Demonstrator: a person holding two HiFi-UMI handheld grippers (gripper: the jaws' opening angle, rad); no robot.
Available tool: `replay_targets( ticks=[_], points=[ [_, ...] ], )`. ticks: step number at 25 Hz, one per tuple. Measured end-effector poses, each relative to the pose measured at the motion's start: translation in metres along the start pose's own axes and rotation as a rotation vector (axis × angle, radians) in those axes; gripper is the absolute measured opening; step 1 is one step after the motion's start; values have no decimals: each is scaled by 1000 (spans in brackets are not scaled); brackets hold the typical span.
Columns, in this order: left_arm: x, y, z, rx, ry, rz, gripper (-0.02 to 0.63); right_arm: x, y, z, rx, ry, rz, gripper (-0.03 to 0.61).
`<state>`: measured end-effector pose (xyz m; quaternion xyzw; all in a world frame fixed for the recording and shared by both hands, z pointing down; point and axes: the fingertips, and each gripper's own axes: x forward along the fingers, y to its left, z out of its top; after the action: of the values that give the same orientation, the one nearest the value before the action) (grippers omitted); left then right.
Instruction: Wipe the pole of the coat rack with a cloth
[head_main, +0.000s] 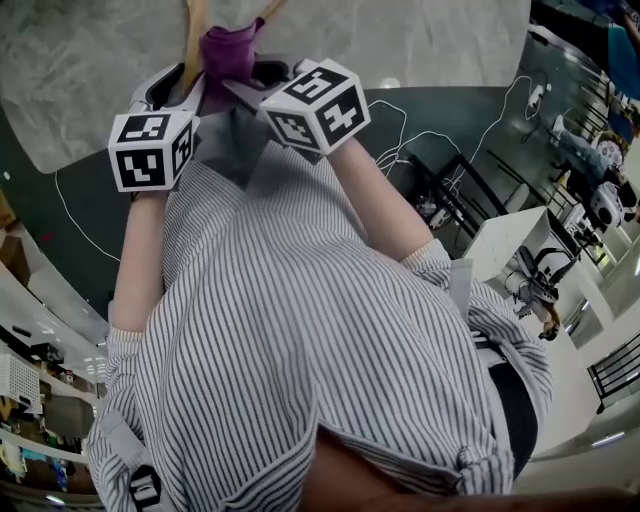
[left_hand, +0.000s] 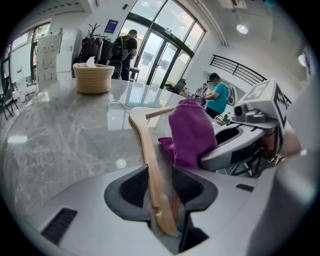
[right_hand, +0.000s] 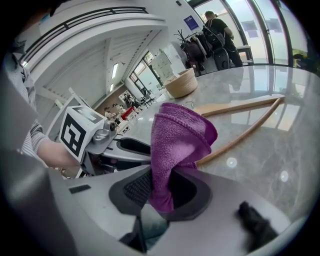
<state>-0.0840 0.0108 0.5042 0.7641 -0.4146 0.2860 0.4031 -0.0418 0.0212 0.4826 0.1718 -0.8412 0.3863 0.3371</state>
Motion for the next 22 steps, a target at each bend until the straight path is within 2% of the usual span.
replay_targets(
  ticks=[17,22],
  points=[
    [14,4,12,39,44,58,153,-12,-37,15,13,-8,-6,83],
    [12,6,32,63,26,88,153,-18,-47,25,16,-15,-6,83]
  ],
)
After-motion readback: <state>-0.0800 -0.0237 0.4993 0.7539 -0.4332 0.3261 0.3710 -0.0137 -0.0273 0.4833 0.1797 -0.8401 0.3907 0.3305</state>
